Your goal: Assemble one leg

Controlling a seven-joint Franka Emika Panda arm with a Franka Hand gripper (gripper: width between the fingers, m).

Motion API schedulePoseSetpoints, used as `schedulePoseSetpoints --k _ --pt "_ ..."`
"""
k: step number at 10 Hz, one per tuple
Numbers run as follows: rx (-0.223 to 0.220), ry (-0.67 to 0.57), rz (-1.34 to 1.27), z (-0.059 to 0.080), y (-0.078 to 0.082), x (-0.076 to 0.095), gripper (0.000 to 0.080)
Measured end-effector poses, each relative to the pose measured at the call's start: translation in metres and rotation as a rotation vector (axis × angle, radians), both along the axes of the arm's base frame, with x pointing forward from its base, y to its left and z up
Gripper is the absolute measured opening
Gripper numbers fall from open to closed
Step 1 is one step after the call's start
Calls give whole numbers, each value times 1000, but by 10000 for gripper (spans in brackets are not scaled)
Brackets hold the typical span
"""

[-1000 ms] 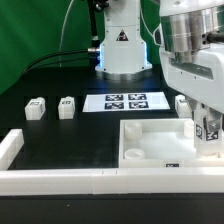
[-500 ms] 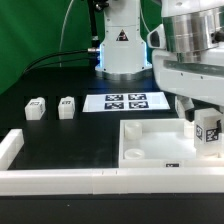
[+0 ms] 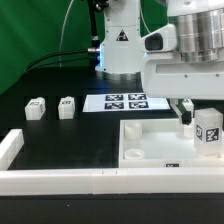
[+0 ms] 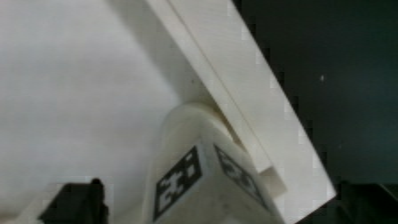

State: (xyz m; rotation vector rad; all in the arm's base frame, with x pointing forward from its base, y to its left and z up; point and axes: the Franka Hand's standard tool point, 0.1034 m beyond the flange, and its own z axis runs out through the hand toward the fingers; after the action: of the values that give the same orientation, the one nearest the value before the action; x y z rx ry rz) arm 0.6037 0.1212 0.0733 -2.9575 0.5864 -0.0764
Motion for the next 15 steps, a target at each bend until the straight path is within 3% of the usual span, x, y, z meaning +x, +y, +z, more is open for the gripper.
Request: schedulePoseSetpoints --k 2,5,7,9,10,15 --pt "-55 -33 293 1 1 1 649" --pt "-81 -62 576 1 -5 3 649" --pt "-78 -60 554 1 -5 3 649" --pt "-78 -59 554 1 -5 3 376" --pt "-79 -59 553 1 -5 3 290" --pt "-75 -55 512 1 -6 3 290"
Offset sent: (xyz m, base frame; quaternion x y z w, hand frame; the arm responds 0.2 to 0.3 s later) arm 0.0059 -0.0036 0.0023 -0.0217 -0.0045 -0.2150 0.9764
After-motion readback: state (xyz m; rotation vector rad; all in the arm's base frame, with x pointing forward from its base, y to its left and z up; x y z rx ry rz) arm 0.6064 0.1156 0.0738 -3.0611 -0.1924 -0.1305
